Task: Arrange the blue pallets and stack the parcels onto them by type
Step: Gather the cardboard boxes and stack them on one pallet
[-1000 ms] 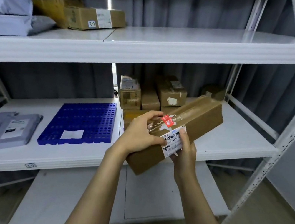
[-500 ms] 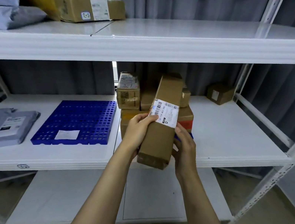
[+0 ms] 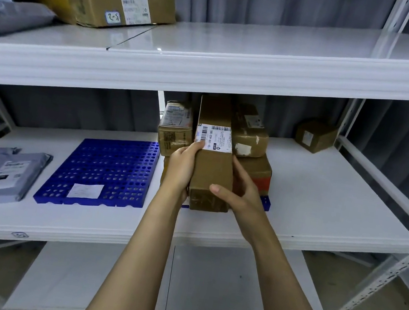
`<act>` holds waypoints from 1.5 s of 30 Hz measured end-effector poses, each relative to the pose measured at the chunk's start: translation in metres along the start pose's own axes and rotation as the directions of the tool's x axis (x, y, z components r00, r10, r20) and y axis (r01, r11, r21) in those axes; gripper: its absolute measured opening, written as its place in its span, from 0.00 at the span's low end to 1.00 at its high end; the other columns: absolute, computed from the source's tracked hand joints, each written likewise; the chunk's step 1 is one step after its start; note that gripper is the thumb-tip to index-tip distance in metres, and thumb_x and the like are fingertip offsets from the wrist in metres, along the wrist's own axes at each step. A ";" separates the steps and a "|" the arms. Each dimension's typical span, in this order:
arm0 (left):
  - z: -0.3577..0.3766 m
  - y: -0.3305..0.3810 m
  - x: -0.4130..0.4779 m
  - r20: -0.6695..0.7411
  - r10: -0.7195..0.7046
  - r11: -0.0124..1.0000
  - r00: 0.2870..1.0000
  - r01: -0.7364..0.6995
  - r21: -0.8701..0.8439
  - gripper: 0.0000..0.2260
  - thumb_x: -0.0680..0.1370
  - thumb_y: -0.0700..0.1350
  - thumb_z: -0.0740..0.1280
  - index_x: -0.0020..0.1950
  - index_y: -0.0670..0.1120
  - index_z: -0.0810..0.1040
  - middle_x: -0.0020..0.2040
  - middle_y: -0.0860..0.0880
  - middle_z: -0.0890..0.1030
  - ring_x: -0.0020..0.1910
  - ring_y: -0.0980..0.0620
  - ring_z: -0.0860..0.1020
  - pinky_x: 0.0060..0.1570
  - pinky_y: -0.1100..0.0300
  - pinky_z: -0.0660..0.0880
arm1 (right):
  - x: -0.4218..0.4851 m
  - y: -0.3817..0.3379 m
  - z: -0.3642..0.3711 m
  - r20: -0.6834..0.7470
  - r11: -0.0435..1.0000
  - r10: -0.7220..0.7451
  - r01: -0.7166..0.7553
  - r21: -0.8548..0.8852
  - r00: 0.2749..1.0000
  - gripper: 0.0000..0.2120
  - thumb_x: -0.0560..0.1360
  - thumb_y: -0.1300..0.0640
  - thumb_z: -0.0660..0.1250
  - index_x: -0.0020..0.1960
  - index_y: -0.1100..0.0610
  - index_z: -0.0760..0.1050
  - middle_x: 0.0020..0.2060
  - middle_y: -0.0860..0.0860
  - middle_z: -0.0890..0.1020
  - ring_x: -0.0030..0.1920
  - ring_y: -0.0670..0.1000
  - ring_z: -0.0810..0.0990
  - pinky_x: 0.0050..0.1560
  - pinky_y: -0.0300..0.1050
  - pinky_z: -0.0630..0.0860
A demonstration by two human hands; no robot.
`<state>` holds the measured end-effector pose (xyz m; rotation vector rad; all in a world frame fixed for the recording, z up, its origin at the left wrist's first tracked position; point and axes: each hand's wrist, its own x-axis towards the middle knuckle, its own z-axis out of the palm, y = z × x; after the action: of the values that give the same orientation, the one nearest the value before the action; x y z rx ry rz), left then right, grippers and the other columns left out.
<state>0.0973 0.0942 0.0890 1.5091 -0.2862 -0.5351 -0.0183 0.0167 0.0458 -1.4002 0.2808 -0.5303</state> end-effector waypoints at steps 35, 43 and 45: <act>0.000 -0.017 0.047 -0.218 0.445 0.820 0.869 -0.297 0.489 0.17 0.75 0.48 0.71 0.62 0.44 0.78 0.55 0.48 0.83 0.53 0.52 0.81 0.54 0.55 0.79 | 0.094 0.022 -0.001 -0.367 0.978 -0.092 0.014 -0.209 0.926 0.16 0.75 0.60 0.70 0.62 0.54 0.78 0.57 0.47 0.82 0.55 0.45 0.80 0.57 0.53 0.80; 0.014 -0.020 0.054 -0.293 0.436 0.809 0.851 -0.228 0.542 0.12 0.76 0.47 0.71 0.58 0.44 0.80 0.51 0.48 0.83 0.44 0.59 0.77 0.35 0.76 0.70 | 0.098 0.022 -0.001 -0.381 0.937 -0.182 0.042 -0.347 0.906 0.13 0.77 0.61 0.68 0.61 0.56 0.79 0.55 0.48 0.83 0.47 0.36 0.79 0.51 0.29 0.75; 0.016 -0.020 0.056 -0.305 0.432 0.809 0.849 -0.215 0.547 0.12 0.76 0.47 0.70 0.57 0.43 0.80 0.51 0.48 0.83 0.43 0.59 0.76 0.34 0.76 0.69 | 0.098 0.022 -0.002 -0.378 0.934 -0.186 0.044 -0.354 0.907 0.14 0.77 0.61 0.67 0.61 0.56 0.79 0.55 0.49 0.83 0.51 0.40 0.80 0.55 0.34 0.76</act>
<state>0.1339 0.0528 0.0617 1.9745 -0.3599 0.1772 0.0688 -0.0330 0.0360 -1.6392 0.6532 -0.9101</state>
